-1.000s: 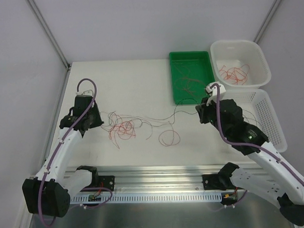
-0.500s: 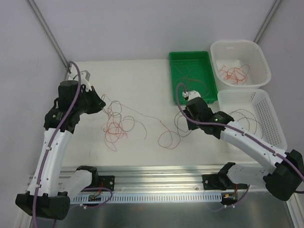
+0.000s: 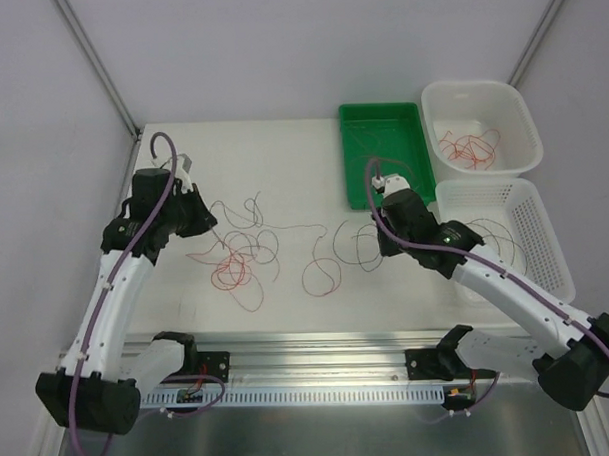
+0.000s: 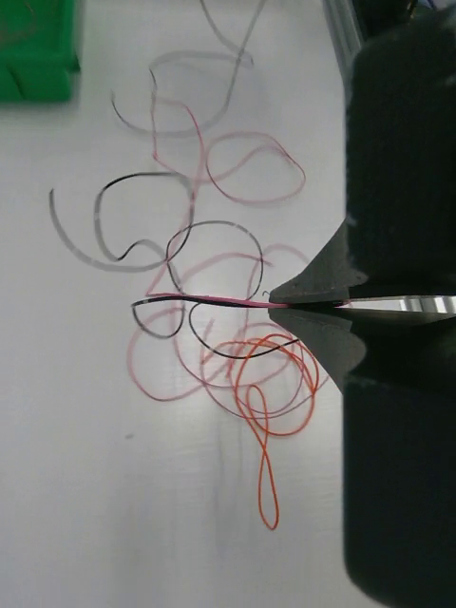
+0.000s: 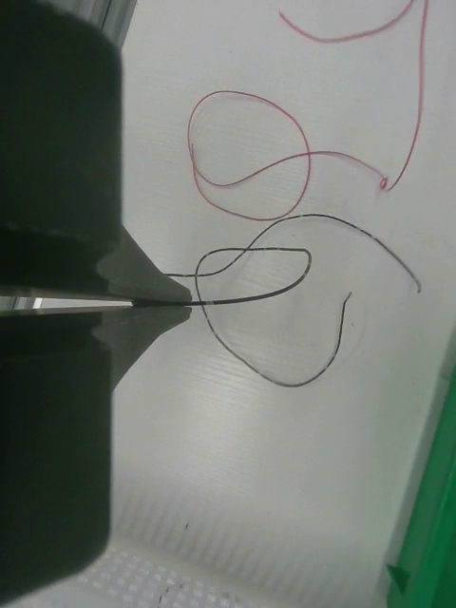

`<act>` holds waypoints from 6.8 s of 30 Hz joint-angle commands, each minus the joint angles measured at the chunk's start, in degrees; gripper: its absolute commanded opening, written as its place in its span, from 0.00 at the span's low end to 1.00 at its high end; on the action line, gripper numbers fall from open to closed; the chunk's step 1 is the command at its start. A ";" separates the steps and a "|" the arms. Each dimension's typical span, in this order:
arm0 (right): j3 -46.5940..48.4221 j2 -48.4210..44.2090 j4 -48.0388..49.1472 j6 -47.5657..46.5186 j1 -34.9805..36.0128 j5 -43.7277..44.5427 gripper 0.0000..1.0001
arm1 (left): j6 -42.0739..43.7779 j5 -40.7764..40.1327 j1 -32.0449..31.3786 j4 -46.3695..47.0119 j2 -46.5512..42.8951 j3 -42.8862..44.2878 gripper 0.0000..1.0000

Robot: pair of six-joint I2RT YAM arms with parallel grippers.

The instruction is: Untangle the cables

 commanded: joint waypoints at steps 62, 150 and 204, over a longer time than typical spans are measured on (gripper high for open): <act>5.17 10.96 17.99 1.85 1.57 -21.40 0.84 | 2.47 -0.10 -0.05 4.43 6.85 -15.50 0.96; -2.83 -0.45 2.62 0.08 -8.55 -17.37 0.39 | -2.63 12.64 4.61 -6.47 4.66 21.88 0.00; 28.30 2.65 0.52 -1.41 19.44 -0.74 0.01 | 3.87 -17.32 2.85 0.38 11.42 -10.22 0.00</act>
